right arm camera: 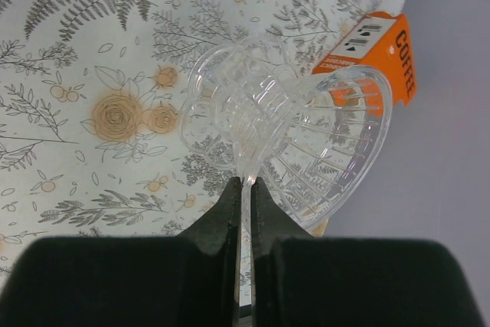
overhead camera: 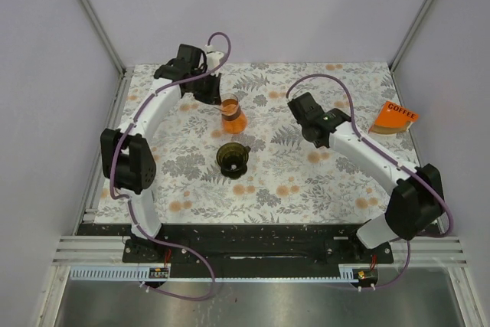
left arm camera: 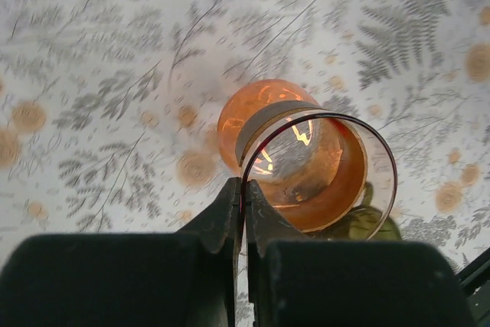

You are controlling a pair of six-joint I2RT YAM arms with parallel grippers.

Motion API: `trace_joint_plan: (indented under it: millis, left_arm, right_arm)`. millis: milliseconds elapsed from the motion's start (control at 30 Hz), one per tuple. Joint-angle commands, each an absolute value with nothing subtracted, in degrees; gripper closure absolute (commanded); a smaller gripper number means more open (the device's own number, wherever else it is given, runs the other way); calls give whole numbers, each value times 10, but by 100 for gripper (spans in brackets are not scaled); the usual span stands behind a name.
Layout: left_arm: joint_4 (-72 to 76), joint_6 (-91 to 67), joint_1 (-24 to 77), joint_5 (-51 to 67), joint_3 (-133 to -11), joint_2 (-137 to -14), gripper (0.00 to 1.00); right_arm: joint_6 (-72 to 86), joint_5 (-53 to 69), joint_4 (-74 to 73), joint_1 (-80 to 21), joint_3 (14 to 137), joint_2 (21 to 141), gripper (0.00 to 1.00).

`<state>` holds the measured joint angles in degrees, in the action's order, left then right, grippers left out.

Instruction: Place the coffee filter in the dripper

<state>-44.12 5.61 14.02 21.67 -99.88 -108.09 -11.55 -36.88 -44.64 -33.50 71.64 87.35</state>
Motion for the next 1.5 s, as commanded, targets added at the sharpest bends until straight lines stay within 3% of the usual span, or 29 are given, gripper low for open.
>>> trace_joint_plan:
  millis: [0,467,933,1000,1167,1233,1400,1467]
  left_arm:
    - [-444,45,200,229,-1077,-1044,100]
    - [-476,63,381,193,-1096,-1116,100]
    - [-457,92,398,152,-1099,-1187,100]
    - [-457,97,397,153,-1100,-1187,89]
    - [-461,106,396,161,-1100,-1158,47]
    - [-461,110,396,161,-1103,-1141,35]
    - [-482,114,377,165,-1127,-1093,13]
    - [-492,117,362,181,-1128,-1075,12]
  right_arm:
    - [-123,-432,-449,-335,718,808,100]
    - [-149,-448,-538,-335,730,697,100]
    - [-171,-433,-544,-336,732,701,100]
    - [-172,-428,-546,-336,733,706,100]
    - [-182,-377,-550,-346,740,705,100]
    - [-192,-364,-550,-357,741,705,100]
    - [-219,-374,-558,-381,764,734,100]
    - [-226,-357,-562,-387,785,744,100]
